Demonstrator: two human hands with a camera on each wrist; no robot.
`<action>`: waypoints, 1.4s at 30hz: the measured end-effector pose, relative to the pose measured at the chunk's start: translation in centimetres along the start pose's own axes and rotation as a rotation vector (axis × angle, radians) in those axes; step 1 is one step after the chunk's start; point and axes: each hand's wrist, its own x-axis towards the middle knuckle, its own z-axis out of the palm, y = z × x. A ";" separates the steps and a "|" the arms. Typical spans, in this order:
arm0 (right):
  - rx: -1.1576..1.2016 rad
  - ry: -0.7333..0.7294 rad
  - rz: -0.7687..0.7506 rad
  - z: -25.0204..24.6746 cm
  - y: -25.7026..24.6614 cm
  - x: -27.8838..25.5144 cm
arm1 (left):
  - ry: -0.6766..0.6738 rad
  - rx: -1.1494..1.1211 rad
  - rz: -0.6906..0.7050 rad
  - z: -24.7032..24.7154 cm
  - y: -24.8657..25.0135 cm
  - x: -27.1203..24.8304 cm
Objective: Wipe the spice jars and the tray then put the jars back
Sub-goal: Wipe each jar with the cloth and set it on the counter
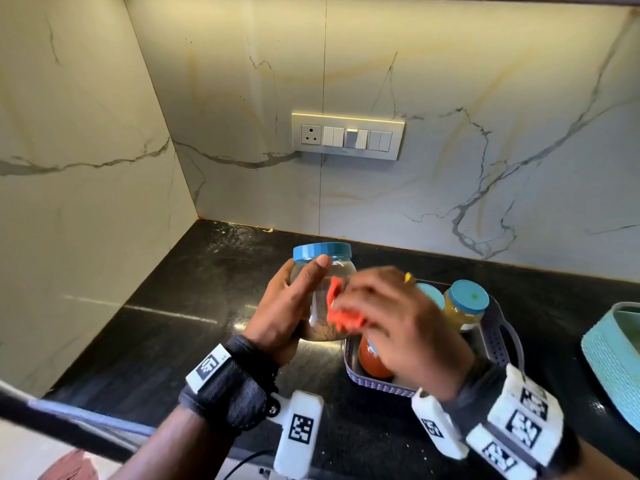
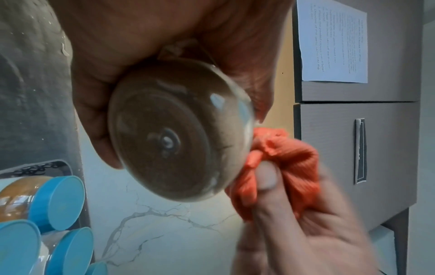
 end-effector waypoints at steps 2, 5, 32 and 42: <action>0.188 0.114 0.230 -0.4 1.9 1.2 | -0.040 -0.029 -0.009 0.1 0.0 -0.1; 0.373 0.226 0.427 -0.1 2.0 1.8 | -0.070 -0.048 -0.005 0.0 0.5 0.0; 0.077 0.264 0.228 1.1 -0.5 -1.1 | -0.170 0.020 0.043 -0.5 2.0 0.8; 0.155 0.348 0.363 -0.6 2.5 1.4 | -0.150 0.019 0.103 1.0 -0.6 1.4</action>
